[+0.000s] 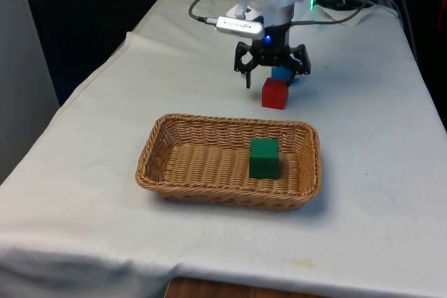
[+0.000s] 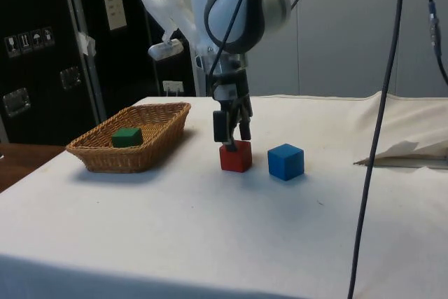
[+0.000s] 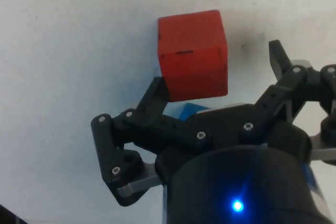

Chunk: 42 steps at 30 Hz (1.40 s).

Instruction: Pick up exactly two blocks and place them into the basket.

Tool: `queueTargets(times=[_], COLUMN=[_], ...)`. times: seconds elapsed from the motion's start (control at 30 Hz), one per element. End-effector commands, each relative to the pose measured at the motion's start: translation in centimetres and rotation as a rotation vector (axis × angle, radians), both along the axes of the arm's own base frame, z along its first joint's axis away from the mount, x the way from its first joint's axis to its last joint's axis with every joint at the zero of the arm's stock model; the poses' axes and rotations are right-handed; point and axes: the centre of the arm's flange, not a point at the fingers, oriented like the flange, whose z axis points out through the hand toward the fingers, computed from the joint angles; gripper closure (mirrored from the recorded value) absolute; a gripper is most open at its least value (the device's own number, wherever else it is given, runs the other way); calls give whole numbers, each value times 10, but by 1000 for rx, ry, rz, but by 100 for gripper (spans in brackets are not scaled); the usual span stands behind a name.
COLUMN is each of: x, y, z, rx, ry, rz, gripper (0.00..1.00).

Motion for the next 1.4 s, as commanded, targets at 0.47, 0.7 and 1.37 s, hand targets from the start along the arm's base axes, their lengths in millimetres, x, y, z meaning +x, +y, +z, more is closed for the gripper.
queueTargets(times=[0.47, 0.7, 1.37], x=[-3, -4, -4], y=[5, 16, 20], z=[28, 17, 2], rx=[27, 27, 11], ry=[-22, -13, -13], rz=[-14, -12, -11], gripper=[0, 0, 55])
